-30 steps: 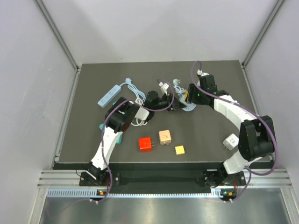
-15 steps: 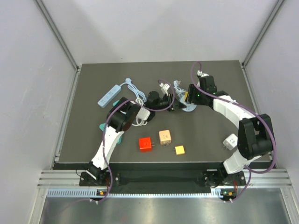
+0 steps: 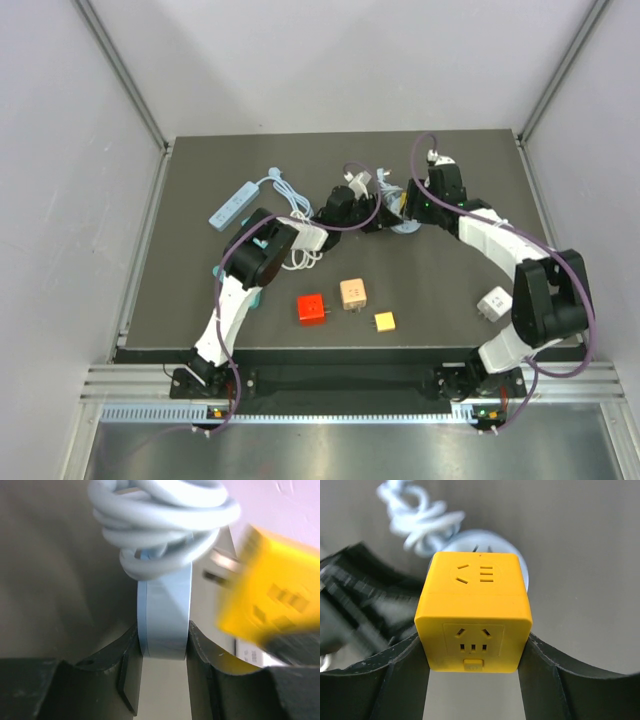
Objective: Pull the plug off the socket
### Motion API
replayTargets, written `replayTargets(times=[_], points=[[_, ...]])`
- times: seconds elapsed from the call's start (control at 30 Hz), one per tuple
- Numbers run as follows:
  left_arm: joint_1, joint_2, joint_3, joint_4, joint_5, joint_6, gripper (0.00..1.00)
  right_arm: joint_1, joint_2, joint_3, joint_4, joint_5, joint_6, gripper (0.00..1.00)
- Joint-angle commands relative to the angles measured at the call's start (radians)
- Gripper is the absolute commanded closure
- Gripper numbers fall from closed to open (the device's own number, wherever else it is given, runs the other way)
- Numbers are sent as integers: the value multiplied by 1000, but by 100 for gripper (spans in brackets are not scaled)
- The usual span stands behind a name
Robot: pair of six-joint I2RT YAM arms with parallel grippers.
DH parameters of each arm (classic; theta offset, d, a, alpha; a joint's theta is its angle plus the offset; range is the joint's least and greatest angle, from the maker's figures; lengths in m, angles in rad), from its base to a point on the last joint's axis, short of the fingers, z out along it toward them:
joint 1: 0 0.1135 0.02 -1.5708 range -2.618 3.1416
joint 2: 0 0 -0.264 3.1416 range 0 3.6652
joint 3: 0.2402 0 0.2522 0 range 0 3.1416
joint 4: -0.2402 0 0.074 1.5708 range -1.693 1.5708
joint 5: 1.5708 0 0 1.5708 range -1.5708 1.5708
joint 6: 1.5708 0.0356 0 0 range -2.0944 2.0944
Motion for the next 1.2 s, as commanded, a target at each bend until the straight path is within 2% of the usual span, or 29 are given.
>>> replayTargets(times=[0.0, 0.13, 0.3, 0.33, 0.4, 0.43, 0.53, 0.67, 0.9, 1.0, 1.17], points=[[17, 14, 16, -229, -214, 86, 100, 22, -137, 96, -38, 12, 8, 100], [14, 27, 27, -236, -215, 85, 100, 17, -200, 133, -103, 18, -6, 100], [14, 29, 34, -197, -129, 109, 100, 13, -258, 141, -186, 23, -47, 100], [14, 24, 28, -190, -120, 117, 97, 13, -279, 135, -207, 22, -53, 100], [14, 1, 30, -203, -111, 148, 76, 13, -301, 107, -227, 29, -69, 100], [14, -9, 37, -236, -114, 166, 55, 14, -321, 96, -244, 32, -75, 100], [14, -52, 76, -366, -146, 249, 43, 13, -355, 44, -258, 34, -88, 100], [17, -147, 87, -480, -224, 338, 38, 13, -381, -22, -266, 17, -90, 100], [24, -299, 47, -592, -350, 485, 38, 22, -369, -28, -336, -50, -88, 100], [40, -380, -37, -542, -347, 505, 39, 43, -355, -30, -412, -82, -98, 100], [102, -485, -162, -401, -252, 491, 39, 93, -352, -23, -575, -162, -119, 100]])
